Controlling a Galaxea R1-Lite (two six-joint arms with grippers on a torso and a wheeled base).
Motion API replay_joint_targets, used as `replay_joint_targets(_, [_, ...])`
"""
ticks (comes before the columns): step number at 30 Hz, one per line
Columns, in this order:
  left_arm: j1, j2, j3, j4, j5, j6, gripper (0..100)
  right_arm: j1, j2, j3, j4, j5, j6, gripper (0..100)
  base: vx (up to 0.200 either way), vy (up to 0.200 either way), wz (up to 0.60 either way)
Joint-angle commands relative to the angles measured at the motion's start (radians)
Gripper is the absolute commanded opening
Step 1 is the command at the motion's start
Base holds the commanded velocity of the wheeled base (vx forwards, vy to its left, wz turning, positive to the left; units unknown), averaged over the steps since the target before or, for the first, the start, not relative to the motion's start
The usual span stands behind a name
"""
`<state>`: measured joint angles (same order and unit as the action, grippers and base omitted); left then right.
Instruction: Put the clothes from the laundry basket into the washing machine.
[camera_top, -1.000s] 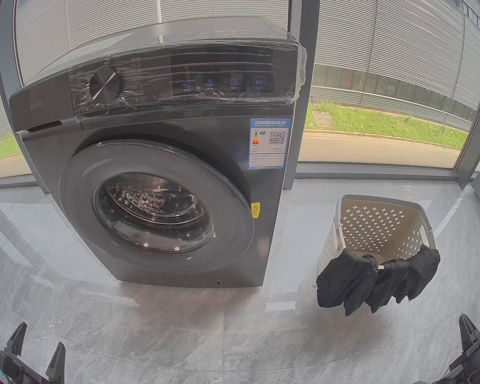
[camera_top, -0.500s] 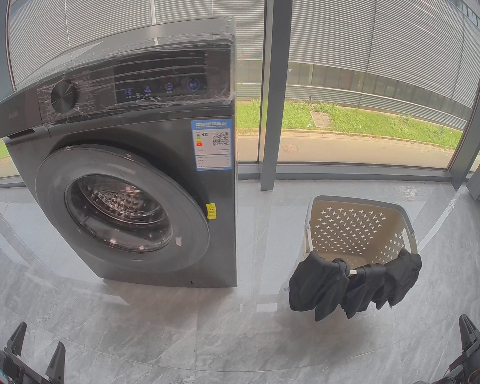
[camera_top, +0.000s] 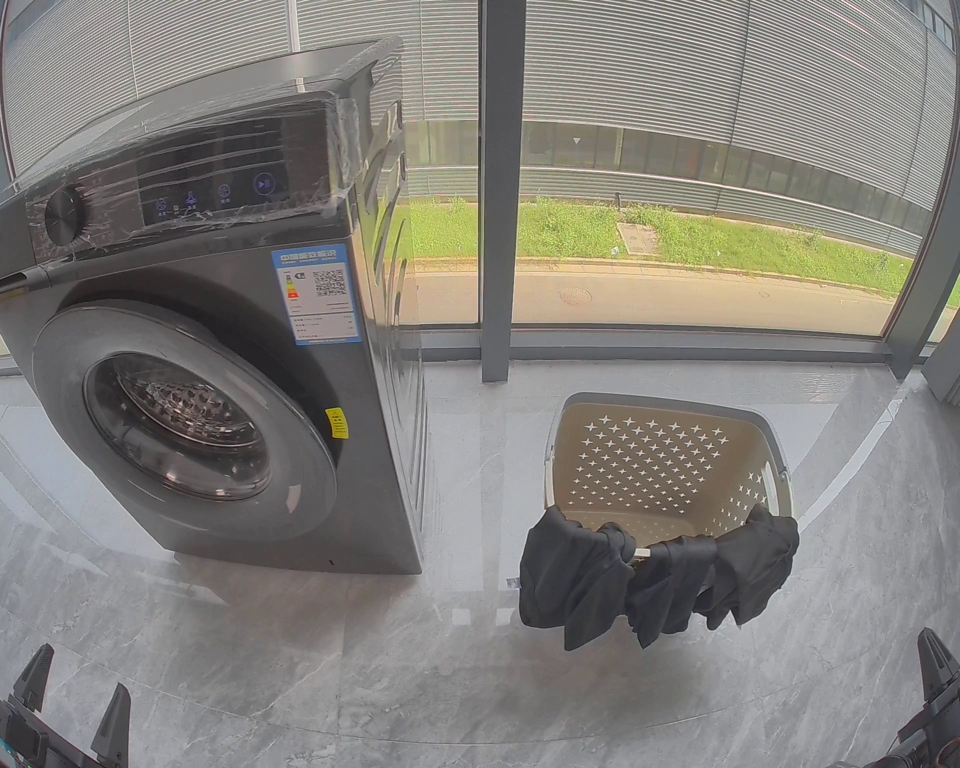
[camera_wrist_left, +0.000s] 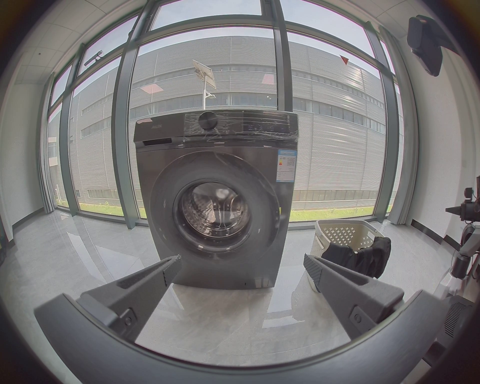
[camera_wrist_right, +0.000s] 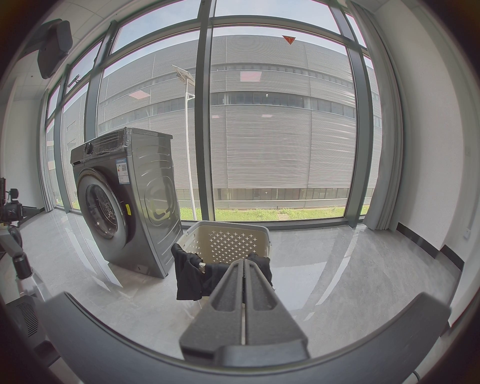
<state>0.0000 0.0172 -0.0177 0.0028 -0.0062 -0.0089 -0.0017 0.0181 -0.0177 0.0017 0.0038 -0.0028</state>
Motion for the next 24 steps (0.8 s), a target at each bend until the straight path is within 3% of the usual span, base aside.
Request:
replay_joint_targets(1, [0.000,-0.017,0.018,0.000,0.000,0.000,100,0.000,-0.018,0.018,0.000,0.001,0.000,0,0.000,-0.200,0.00])
replay_joint_targets(7, [0.000,-0.017,0.016,0.000,0.000,0.000,100,0.000,-0.018,0.018,0.000,0.001,0.000,0,0.000,-0.200,0.00])
replay_joint_targets(24, [0.000,-0.017,0.016,0.000,0.000,0.000,100,0.000,-0.018,0.018,0.000,0.001,0.000,0,0.000,0.000,0.00])
